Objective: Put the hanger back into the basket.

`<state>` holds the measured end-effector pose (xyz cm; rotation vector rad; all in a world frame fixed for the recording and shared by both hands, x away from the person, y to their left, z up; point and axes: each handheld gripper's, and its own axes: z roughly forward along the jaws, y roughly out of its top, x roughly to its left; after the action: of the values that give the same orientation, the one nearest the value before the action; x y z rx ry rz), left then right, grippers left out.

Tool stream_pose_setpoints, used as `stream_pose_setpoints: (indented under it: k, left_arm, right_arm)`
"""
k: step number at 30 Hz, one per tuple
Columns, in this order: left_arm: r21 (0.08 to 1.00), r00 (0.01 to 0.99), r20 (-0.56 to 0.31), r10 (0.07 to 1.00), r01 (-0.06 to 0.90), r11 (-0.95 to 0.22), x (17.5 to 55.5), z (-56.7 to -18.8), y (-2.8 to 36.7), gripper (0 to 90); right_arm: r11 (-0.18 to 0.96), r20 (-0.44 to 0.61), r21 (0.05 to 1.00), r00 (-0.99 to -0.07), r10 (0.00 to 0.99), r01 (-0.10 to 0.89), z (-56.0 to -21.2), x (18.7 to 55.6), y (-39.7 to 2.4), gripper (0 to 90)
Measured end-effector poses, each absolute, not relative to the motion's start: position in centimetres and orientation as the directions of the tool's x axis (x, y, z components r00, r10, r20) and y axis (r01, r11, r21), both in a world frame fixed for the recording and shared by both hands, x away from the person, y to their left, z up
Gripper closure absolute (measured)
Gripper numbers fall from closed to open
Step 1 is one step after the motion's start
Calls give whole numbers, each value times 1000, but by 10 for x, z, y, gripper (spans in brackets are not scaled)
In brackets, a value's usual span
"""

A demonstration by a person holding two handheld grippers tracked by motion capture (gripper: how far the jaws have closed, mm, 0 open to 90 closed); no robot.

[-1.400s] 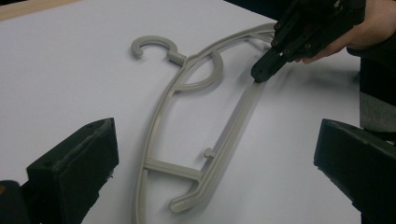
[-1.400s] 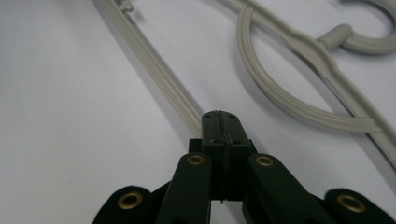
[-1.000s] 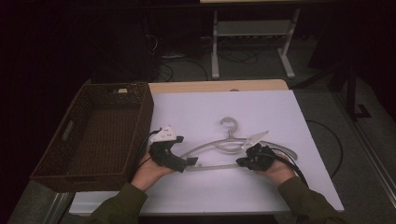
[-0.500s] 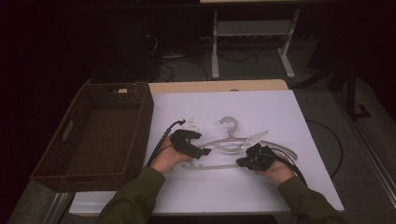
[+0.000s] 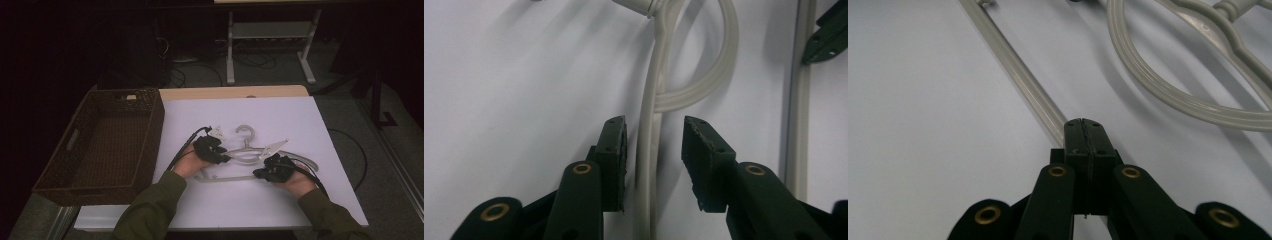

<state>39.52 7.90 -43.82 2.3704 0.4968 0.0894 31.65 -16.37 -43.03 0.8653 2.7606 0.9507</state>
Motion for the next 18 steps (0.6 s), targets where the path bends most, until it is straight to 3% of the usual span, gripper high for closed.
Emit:
stream_pose_setpoints:
  k: [7, 13, 18]
  left_arm:
    - [642, 926, -39, 376, 311, -700, 396, -438, 73, 785]
    - [651, 938, -6, 345, 266, -711, 394, -432, 75, 809]
    - [668, 938, -36, 344, 279, -690, 392, -427, 78, 824]
  right_arm:
    - [642, 95, 592, -833, 545, 487, -430, 316, -164, 893]
    - [638, 97, 599, -835, 542, 484, -429, 316, -165, 892]
    - [617, 107, 630, -840, 532, 472, -422, 312, -165, 865]
